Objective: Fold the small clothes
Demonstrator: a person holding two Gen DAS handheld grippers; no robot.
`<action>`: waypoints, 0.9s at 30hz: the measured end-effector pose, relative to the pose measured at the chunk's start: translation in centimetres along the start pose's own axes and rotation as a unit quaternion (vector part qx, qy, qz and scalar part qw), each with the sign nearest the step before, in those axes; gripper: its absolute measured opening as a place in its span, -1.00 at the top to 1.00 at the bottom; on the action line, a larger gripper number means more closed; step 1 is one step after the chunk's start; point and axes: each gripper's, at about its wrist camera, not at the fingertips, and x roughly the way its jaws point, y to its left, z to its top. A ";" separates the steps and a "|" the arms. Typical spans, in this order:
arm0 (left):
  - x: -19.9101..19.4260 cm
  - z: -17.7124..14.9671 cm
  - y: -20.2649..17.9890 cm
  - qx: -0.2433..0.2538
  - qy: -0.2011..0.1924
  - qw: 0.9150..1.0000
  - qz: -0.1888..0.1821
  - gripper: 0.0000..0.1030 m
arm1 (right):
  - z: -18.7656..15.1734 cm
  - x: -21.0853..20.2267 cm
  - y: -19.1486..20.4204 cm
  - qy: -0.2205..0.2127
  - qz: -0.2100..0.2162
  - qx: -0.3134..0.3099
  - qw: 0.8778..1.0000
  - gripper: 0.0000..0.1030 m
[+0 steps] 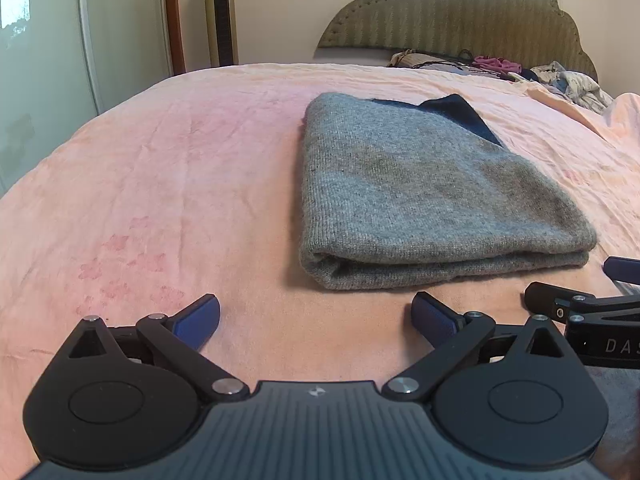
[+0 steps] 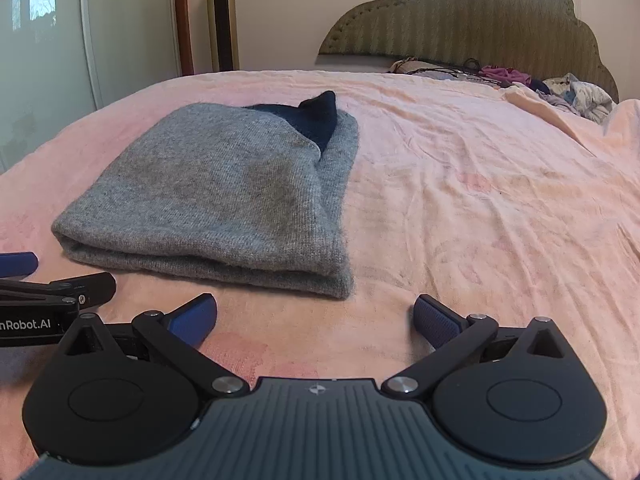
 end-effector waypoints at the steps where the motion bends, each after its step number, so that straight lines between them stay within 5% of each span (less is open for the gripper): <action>1: 0.0 0.0 0.0 0.000 0.000 1.000 0.000 -1.00 | 0.0 0.0 0.0 0.000 -0.001 -0.001 1.000 -1.00; 27: 0.0 -0.1 0.0 0.000 -0.003 1.000 -0.001 -1.00 | -0.1 0.0 0.2 -0.002 -0.005 -0.001 1.000 -1.00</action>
